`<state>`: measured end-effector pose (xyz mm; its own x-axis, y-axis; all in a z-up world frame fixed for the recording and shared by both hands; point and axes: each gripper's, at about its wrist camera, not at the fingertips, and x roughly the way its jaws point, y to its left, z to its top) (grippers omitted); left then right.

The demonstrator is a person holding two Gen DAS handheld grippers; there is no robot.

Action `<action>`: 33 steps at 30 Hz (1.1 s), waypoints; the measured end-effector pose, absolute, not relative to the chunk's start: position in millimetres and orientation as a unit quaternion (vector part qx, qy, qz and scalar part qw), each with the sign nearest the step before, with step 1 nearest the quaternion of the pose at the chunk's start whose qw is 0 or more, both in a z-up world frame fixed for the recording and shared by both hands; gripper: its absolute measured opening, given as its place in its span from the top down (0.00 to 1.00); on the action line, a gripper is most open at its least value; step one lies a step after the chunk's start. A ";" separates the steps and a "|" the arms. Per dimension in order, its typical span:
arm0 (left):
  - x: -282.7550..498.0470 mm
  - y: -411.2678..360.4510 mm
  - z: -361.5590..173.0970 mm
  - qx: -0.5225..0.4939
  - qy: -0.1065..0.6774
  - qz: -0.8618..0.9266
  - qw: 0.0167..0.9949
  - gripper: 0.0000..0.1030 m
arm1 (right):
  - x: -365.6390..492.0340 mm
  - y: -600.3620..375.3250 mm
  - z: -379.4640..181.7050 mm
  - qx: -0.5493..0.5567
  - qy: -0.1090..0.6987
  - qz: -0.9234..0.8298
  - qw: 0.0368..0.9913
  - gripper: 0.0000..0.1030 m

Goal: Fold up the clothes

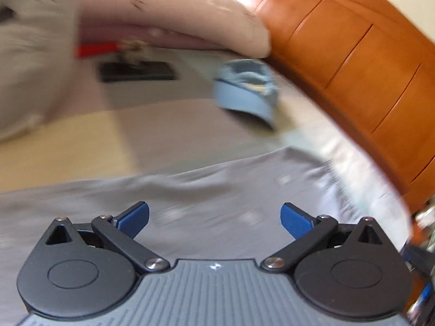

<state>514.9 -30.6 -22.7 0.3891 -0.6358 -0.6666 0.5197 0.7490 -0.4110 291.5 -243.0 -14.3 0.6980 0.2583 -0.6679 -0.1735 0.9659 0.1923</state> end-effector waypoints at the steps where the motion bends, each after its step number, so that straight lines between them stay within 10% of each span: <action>1: 521.2 -42.6 -26.9 -0.073 0.437 -0.347 0.827 0.01 | 287.6 -249.0 -14.6 0.061 0.370 0.113 0.920 0.00; 33: 568.2 -42.9 -39.2 -0.140 0.500 -0.243 0.819 0.01 | 285.2 -325.6 -41.1 0.163 0.373 0.128 0.905 0.00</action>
<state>568.2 -42.9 -39.2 0.3818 -0.5387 -0.7510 0.2589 0.8424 -0.4726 285.2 -325.6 -41.1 0.6896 0.3524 -0.6327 -0.1099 0.9144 0.3895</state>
